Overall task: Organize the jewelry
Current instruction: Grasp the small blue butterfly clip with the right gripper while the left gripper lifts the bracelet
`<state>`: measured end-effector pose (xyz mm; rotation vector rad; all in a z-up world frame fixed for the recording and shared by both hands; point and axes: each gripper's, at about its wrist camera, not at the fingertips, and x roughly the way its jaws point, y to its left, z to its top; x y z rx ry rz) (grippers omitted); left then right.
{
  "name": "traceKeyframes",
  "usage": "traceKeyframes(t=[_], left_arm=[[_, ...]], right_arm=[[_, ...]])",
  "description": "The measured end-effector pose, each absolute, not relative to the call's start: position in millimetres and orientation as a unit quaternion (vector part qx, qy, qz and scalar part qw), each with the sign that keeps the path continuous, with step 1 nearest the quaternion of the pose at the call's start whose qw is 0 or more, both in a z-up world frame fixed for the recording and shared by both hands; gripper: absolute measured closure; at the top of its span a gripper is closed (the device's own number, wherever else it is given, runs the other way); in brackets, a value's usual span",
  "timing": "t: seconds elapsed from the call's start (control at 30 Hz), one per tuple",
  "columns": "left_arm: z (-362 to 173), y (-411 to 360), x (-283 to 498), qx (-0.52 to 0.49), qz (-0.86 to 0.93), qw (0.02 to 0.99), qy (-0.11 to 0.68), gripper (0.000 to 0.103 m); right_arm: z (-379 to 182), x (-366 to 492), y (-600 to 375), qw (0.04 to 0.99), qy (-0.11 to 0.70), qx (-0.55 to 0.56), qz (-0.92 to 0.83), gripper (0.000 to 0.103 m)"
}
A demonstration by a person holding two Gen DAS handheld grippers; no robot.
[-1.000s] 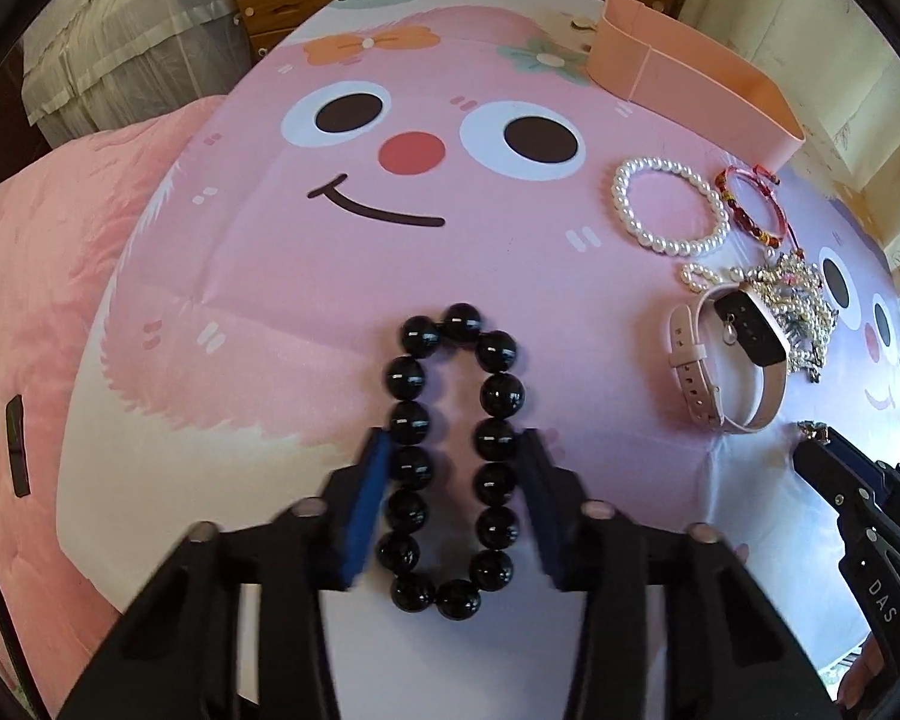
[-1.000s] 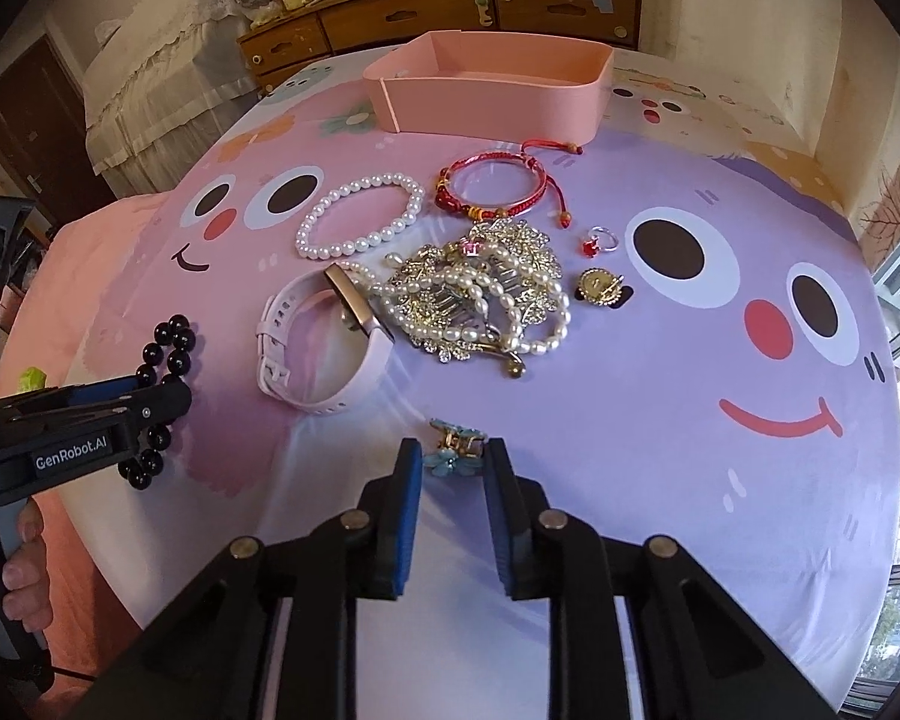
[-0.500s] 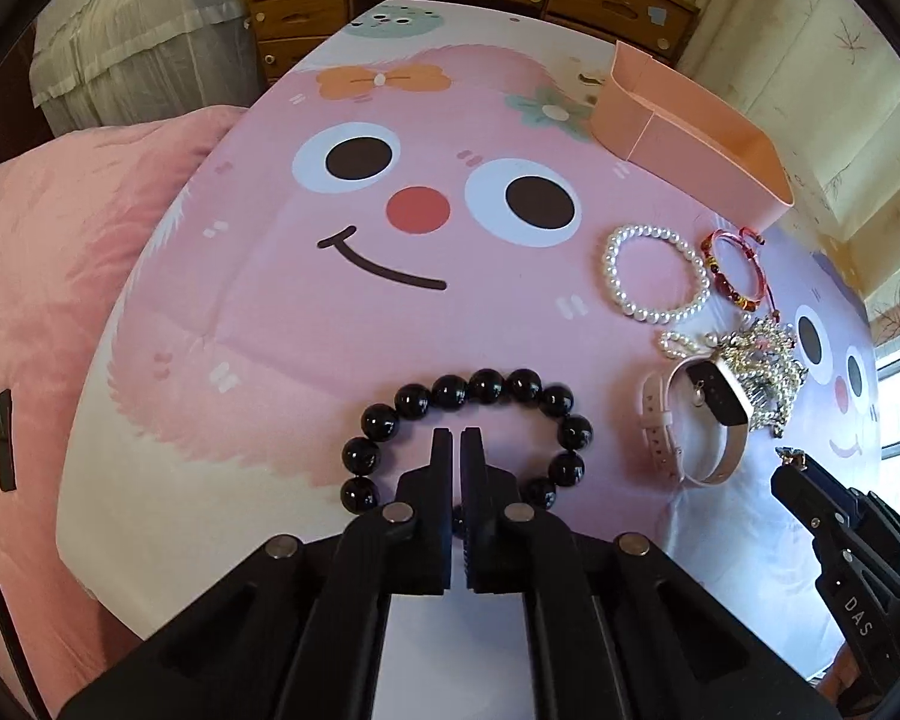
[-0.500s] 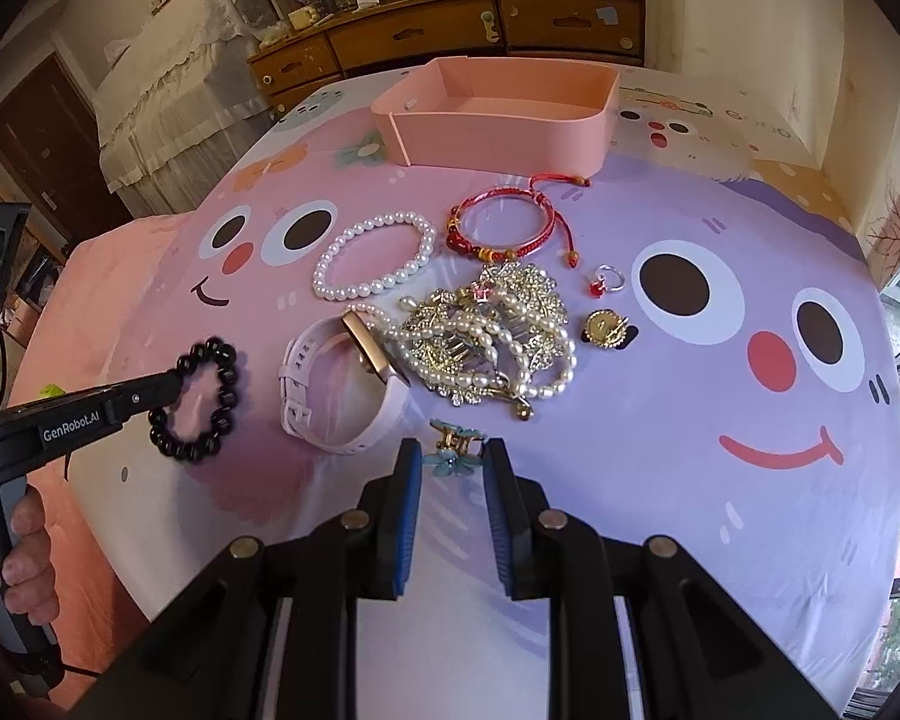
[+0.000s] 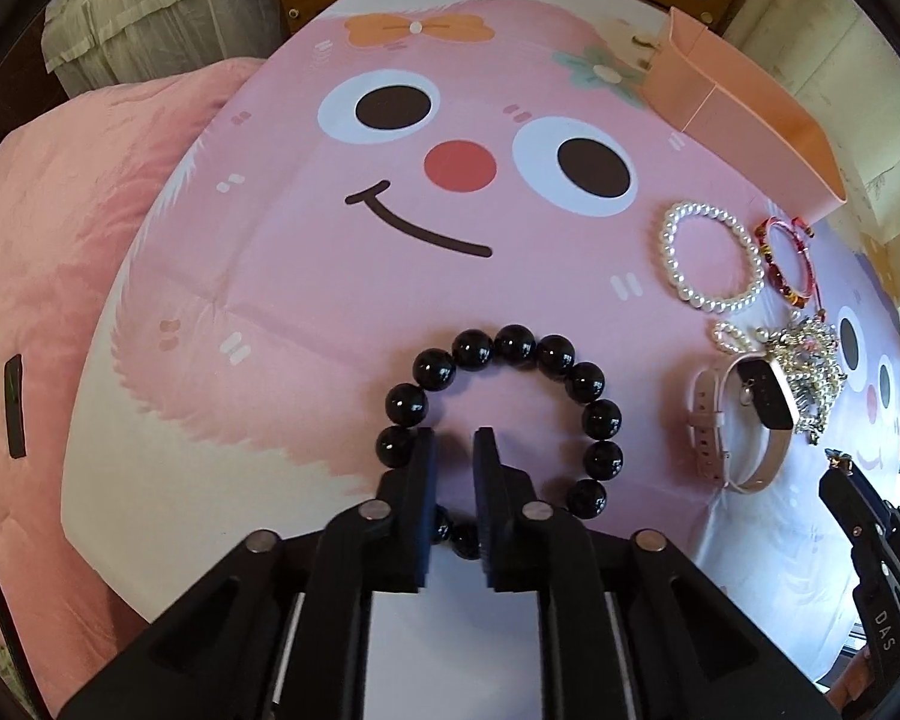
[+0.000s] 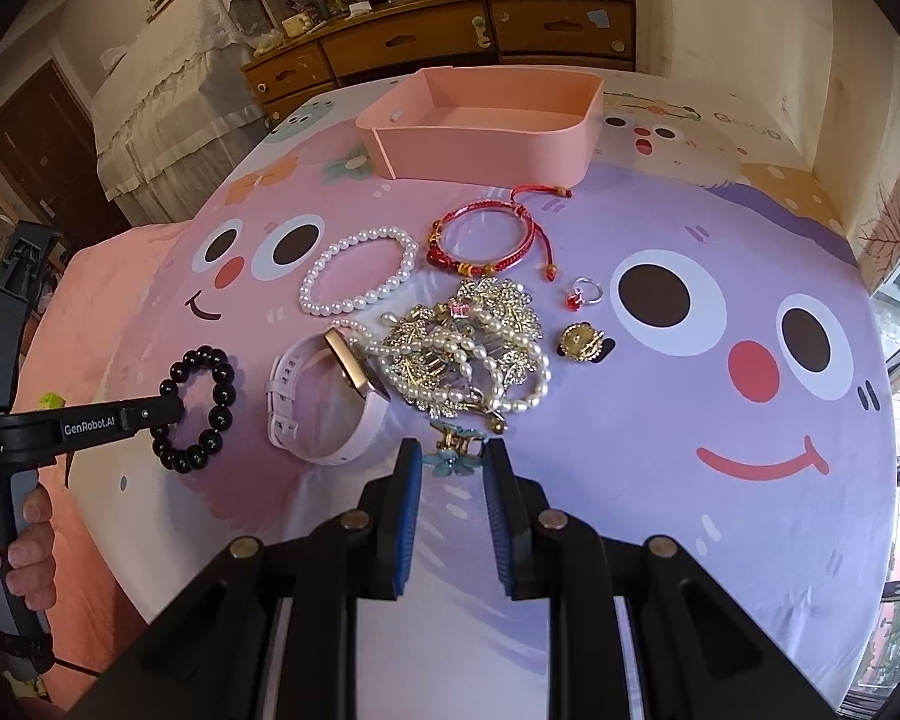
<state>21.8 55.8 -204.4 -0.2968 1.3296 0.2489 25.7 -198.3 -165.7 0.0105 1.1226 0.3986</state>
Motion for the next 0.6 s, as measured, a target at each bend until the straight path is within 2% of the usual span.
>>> traceKeyframes(t=[0.1, 0.43, 0.47, 0.57, 0.6], left_arm=[[-206.9, 60.2, 23.3, -0.146, 0.115, 0.769, 0.612, 0.075], [-203.0, 74.9, 19.5, -0.154, 0.115, 0.767, 0.613, 0.073], [-201.3, 74.2, 20.3, -0.153, 0.114, 0.768, 0.611, 0.070], [-192.2, 75.6, 13.7, -0.137, 0.122, 0.775, 0.604, 0.052], [-190.9, 76.3, 12.4, -0.131, 0.126, 0.777, 0.603, 0.052]], right_arm=[[-165.8, 26.9, -200.1, 0.827, 0.531, 0.011, 0.186, 0.082], [-161.2, 30.6, -199.3, 0.828, 0.527, 0.009, 0.189, 0.082], [-160.8, 31.2, -199.2, 0.829, 0.527, 0.009, 0.190, 0.082], [-161.0, 33.0, -198.6, 0.827, 0.528, 0.009, 0.191, 0.082], [-161.3, 33.5, -197.9, 0.827, 0.529, 0.008, 0.191, 0.082]])
